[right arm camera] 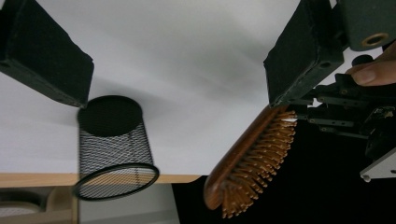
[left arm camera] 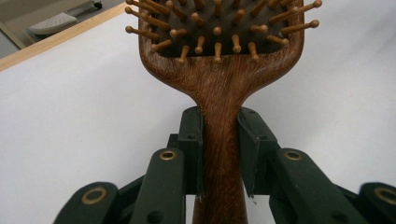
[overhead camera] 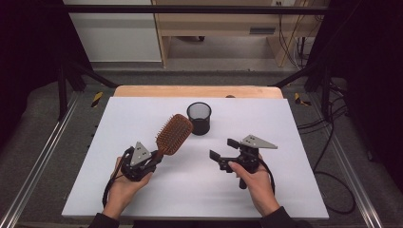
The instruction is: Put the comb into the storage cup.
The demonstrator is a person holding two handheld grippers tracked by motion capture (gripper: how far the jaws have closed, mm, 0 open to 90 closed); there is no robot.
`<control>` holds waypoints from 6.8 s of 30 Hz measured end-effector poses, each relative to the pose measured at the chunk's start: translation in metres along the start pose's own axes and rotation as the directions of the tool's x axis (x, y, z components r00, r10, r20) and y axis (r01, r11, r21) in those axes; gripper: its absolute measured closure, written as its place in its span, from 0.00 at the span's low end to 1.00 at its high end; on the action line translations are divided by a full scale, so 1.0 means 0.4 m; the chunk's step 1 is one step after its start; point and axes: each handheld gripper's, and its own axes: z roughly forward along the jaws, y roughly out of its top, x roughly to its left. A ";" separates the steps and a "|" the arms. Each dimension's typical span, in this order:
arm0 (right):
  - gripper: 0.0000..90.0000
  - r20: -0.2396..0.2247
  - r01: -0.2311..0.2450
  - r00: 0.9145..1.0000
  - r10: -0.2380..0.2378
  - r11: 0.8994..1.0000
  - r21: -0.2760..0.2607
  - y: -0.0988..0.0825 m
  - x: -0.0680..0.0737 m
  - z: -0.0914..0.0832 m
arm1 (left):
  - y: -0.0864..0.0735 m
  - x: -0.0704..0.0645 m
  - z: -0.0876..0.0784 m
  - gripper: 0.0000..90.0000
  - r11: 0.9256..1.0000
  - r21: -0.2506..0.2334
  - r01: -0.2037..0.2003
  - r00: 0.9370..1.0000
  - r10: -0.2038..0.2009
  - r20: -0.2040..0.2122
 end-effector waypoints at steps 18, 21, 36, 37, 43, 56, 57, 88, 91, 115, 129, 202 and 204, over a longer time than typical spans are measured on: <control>0.08 -0.048 -0.022 0.999 0.025 0.997 0.068 -0.013 0.058 0.105 | 0.009 -0.023 0.002 0.81 1.000 -0.030 -0.005 1.000 0.006 0.025; 0.08 -0.051 -0.022 0.998 0.026 0.998 0.065 -0.013 0.062 0.108 | 0.009 -0.026 0.002 0.81 0.999 -0.033 -0.008 1.000 0.009 0.026; 0.08 -0.064 -0.064 0.996 0.064 0.998 0.013 -0.017 0.070 0.110 | 0.019 -0.050 0.002 0.81 0.998 -0.056 -0.018 0.998 0.021 0.053; 0.08 -0.066 -0.064 0.996 0.065 0.998 0.008 -0.017 0.070 0.111 | 0.020 -0.053 0.002 0.81 0.998 -0.060 -0.018 0.998 0.021 0.054; 0.09 -0.089 -0.089 0.992 0.087 0.996 -0.018 -0.010 0.073 0.110 | 0.021 -0.057 0.003 0.81 0.998 -0.061 -0.021 0.998 0.024 0.057; 0.12 -0.165 -0.157 0.975 0.145 0.986 -0.063 0.065 0.089 0.121 | 0.033 -0.080 -0.002 0.81 0.995 -0.090 -0.039 0.997 0.045 0.059; 0.12 -0.165 -0.157 0.975 0.145 0.986 -0.063 0.065 0.089 0.121 | 0.034 -0.082 -0.003 0.81 0.995 -0.092 -0.040 0.997 0.045 0.057; 0.44 -0.187 -0.240 0.957 0.222 0.967 -0.082 0.094 0.091 0.142 | 0.037 -0.087 -0.007 0.81 0.991 -0.134 -0.021 0.998 0.028 0.051; 0.49 -0.193 -0.250 0.954 0.229 0.964 -0.093 0.095 0.094 0.140 | 0.036 -0.087 -0.005 0.81 0.991 -0.136 -0.018 0.998 0.025 0.050; 0.59 -0.130 -0.161 0.981 0.142 0.976 -0.150 0.227 0.084 0.114 | 0.000 -0.011 -0.050 0.40 0.943 -0.281 0.180 0.983 -0.179 0.029; 0.58 -0.092 -0.177 0.983 0.162 0.965 -0.193 0.342 0.029 0.112 | -0.052 0.052 -0.057 0.08 0.928 -0.280 0.246 0.961 -0.272 -0.056; 0.57 0.112 -0.082 0.987 0.113 0.963 -0.256 0.530 -0.133 0.170 | -0.073 0.079 -0.058 0.03 0.914 -0.309 0.263 0.952 -0.297 -0.071; 0.57 0.113 -0.079 0.987 0.111 0.964 -0.254 0.530 -0.132 0.170 | -0.073 0.078 -0.057 0.03 0.914 -0.309 0.264 0.952 -0.298 -0.070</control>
